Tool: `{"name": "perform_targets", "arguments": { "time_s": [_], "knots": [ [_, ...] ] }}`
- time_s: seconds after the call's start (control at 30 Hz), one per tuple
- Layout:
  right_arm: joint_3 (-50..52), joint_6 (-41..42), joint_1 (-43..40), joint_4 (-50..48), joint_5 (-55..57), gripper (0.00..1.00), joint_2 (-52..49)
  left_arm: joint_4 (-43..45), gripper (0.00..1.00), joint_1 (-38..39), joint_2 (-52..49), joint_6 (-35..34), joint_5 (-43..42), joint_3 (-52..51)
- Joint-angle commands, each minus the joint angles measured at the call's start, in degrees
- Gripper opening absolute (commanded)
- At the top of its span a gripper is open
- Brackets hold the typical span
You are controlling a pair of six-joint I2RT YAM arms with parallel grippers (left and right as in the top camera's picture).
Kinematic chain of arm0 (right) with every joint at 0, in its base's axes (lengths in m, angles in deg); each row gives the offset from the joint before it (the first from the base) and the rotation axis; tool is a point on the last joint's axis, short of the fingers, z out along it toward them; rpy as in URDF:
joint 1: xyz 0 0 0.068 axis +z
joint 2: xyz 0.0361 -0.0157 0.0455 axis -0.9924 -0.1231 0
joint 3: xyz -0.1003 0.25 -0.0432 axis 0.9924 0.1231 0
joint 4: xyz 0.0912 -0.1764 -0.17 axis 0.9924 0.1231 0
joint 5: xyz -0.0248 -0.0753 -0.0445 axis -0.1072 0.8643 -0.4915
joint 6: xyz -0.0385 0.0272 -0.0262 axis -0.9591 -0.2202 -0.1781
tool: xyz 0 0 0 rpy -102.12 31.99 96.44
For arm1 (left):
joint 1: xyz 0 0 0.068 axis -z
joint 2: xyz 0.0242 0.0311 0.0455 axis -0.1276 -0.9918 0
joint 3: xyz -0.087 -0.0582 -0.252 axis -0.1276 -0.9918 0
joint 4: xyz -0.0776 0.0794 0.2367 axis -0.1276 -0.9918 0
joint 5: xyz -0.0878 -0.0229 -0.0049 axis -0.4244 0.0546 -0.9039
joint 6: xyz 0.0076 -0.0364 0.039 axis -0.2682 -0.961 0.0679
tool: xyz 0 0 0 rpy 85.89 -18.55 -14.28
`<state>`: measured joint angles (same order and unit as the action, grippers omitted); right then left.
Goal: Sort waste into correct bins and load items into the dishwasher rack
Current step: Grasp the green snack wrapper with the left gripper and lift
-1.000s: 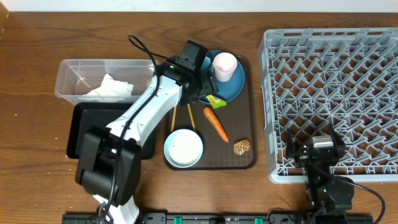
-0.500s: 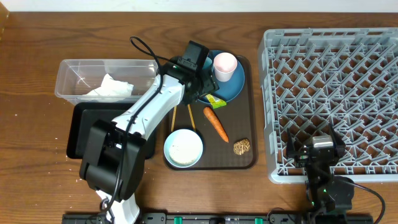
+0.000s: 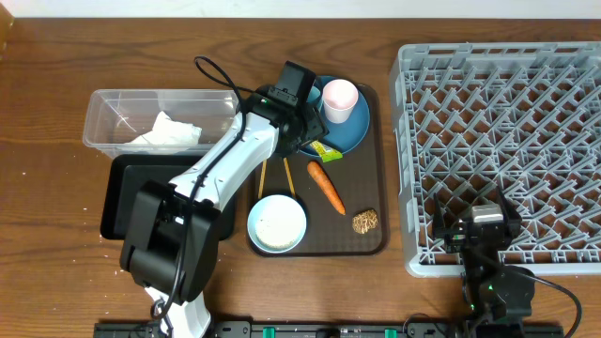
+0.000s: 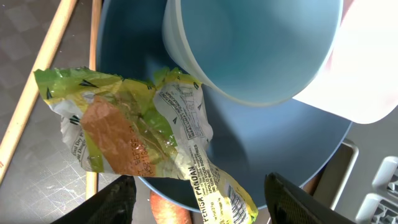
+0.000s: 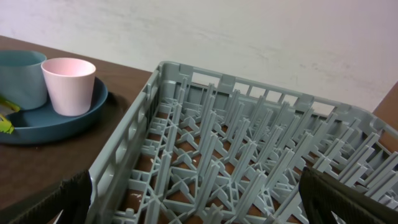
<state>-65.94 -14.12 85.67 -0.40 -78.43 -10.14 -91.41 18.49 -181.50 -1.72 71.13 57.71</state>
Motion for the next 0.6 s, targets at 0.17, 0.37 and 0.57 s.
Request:
{"name": "perform_targets", "arguments": {
  "time_s": [0.17, 0.37, 0.57],
  "knots": [
    [0.07, -0.35, -0.44, 0.20, -0.22, 0.99, 0.09, -0.09, 0.67, 0.04, -1.03, -0.96, 1.70, -0.33],
    [0.07, -0.35, -0.44, 0.20, -0.22, 0.99, 0.09, -0.04, 0.67, 0.04, -3.06, -1.88, 1.68, -0.35],
    [0.07, -0.35, -0.44, 0.20, -0.22, 0.99, 0.09, 0.79, 0.66, 0.04, -3.89, -2.21, 1.90, -0.35]
  ]
}}
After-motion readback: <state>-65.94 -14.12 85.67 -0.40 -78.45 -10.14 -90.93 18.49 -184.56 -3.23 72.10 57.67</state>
